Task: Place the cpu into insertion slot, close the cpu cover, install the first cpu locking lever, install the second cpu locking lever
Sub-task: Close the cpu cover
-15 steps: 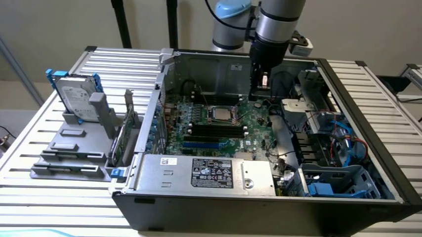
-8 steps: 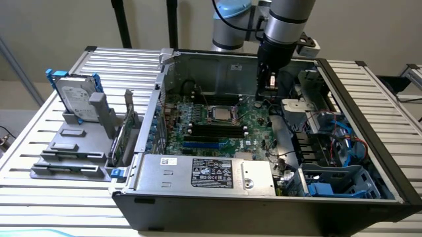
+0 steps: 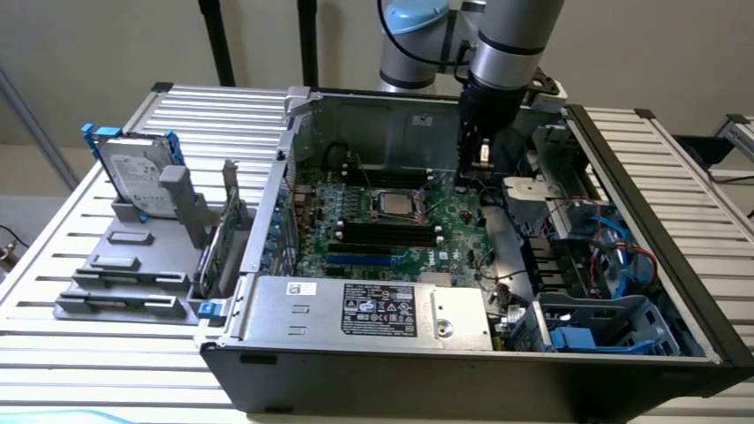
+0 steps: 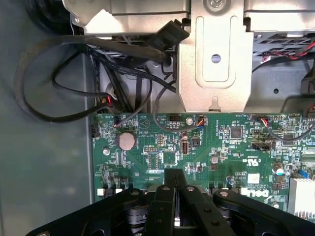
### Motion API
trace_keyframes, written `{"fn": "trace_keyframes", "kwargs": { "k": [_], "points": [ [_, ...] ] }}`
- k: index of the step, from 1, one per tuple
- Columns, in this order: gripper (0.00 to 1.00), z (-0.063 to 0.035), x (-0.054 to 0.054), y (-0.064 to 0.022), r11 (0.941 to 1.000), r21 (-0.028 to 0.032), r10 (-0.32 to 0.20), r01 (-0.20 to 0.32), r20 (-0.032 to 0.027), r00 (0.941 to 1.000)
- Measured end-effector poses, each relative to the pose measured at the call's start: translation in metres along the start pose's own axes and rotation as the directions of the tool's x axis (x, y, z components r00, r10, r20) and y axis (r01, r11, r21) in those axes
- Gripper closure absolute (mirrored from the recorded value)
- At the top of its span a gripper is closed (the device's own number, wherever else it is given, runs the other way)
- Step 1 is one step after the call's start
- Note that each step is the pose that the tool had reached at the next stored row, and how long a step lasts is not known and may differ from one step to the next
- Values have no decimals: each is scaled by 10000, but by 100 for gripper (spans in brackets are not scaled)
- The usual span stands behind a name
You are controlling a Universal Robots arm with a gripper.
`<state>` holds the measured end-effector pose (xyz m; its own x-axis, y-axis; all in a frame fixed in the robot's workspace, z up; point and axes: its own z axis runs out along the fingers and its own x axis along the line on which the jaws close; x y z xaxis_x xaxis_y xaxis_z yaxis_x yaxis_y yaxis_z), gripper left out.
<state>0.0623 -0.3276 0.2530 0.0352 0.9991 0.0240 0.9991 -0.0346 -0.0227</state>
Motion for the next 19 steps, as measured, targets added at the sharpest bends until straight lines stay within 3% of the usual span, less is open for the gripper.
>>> {"fn": "trace_keyframes", "kwargs": {
  "k": [4, 6, 8, 13, 15, 19],
  "points": [
    [89, 72, -10, -1, 10000, 3, -39, 39, 1, 10000],
    [89, 94, -23, -8, 10000, 51, -62, 62, 3, 10000],
    [89, 98, -26, -13, 9998, 180, -70, 70, 35, 10000],
    [89, 101, -26, -24, 9982, 595, -105, 96, 155, 9998],
    [89, 100, -27, -32, 9971, 749, -131, 118, 168, 9998],
    [89, 102, -27, -55, 9948, 1004, -185, 167, 172, 9997]
  ]
}}
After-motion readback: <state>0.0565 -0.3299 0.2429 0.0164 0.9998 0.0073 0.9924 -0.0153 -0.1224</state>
